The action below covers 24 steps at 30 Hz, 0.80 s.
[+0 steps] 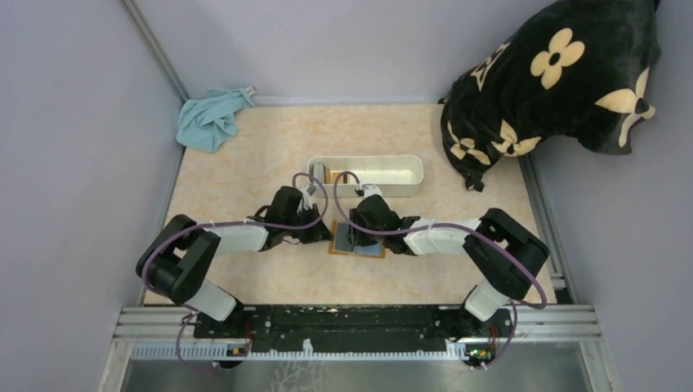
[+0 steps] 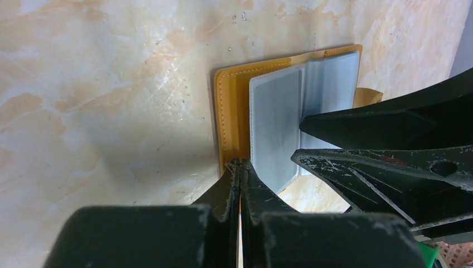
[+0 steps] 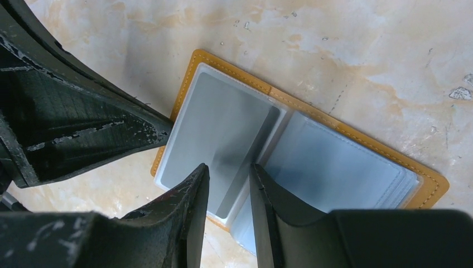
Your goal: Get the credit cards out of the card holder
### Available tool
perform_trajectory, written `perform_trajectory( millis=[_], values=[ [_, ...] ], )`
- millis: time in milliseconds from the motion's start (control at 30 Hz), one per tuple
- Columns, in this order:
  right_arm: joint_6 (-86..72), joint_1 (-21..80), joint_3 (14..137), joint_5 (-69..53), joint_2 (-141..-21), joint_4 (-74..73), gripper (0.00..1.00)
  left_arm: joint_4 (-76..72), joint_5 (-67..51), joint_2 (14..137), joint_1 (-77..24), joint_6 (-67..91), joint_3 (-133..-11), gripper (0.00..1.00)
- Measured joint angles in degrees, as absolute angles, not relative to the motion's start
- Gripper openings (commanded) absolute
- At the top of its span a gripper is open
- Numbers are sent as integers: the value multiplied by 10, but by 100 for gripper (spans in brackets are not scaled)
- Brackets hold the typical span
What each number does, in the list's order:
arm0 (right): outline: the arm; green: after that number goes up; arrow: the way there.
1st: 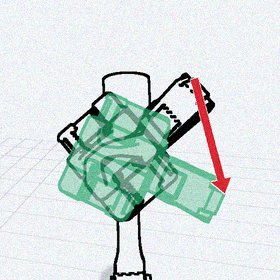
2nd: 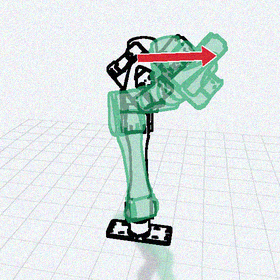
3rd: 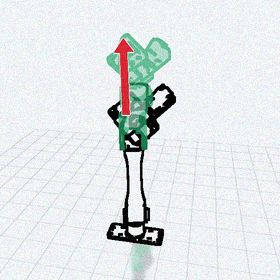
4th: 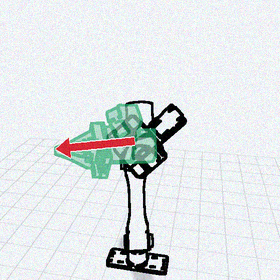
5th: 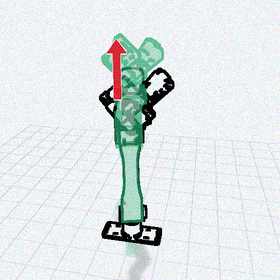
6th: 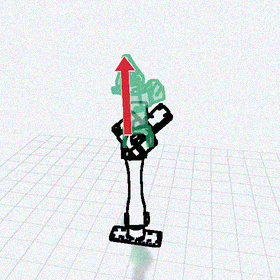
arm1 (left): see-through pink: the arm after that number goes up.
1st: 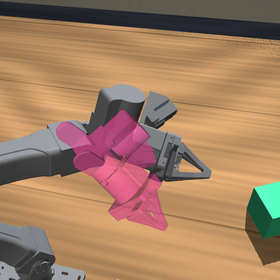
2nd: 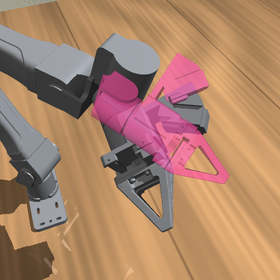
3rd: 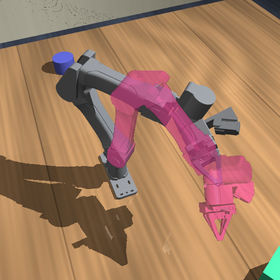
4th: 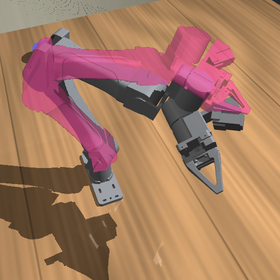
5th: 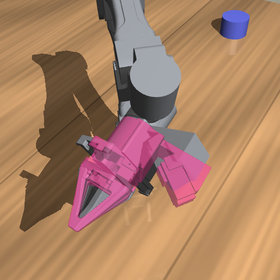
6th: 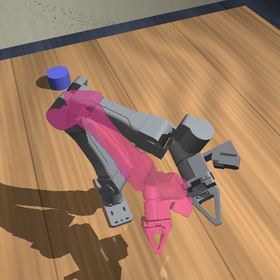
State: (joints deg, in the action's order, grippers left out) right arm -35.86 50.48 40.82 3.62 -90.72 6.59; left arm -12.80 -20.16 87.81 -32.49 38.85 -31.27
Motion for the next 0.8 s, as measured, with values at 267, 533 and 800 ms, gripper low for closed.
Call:
perform_trajectory(
  millis=[267, 533, 800],
  values=[
    [-367, 493, 390, 17, -904, 89, 33, -128, -203, 892, -347, 390, -329, 0],
    [-384, 478, 362, 3, -875, 109, 50, -119, -204, 892, -367, 392, -352, 0],
    [-385, 477, 360, 20, -805, 88, 64, -114, -205, 892, -385, 392, -375, 0]
  ],
)
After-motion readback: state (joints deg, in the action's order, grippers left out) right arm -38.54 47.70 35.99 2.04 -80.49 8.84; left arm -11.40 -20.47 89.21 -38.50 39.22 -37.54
